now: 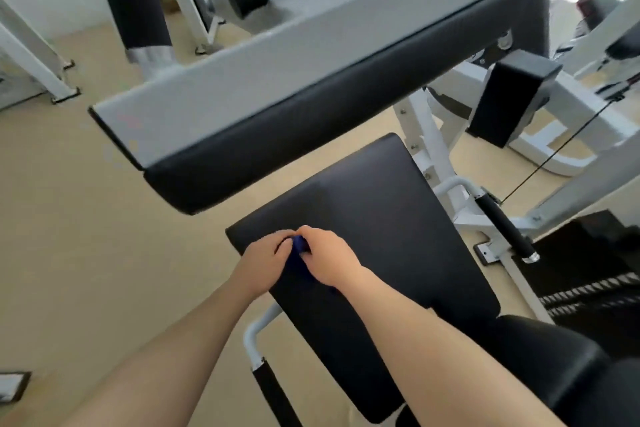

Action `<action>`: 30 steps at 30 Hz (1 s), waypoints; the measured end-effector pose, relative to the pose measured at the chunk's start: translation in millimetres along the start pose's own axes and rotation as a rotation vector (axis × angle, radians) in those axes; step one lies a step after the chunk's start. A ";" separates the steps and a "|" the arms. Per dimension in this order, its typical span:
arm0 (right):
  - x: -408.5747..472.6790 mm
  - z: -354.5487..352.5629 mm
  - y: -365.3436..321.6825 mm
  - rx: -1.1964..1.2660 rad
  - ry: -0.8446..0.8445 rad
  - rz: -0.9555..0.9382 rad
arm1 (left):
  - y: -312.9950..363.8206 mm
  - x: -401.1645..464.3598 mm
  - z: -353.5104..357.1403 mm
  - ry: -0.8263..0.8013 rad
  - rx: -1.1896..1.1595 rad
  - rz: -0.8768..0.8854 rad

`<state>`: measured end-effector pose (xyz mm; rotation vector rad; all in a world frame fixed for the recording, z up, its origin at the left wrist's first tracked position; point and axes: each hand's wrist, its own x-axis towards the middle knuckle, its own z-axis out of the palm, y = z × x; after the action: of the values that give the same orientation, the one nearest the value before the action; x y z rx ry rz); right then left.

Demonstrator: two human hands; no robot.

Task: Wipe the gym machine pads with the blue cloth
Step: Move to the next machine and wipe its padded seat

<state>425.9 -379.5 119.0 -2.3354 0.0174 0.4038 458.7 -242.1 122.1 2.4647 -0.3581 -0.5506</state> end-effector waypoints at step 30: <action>229.0 173.3 -364.7 -0.486 -0.017 -0.076 | -299.8 -31.6 -352.8 0.097 -0.344 -0.004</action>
<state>642.3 25.7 186.0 -2.7989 -0.1976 0.4260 631.6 178.1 216.5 2.1505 -0.2004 -0.4497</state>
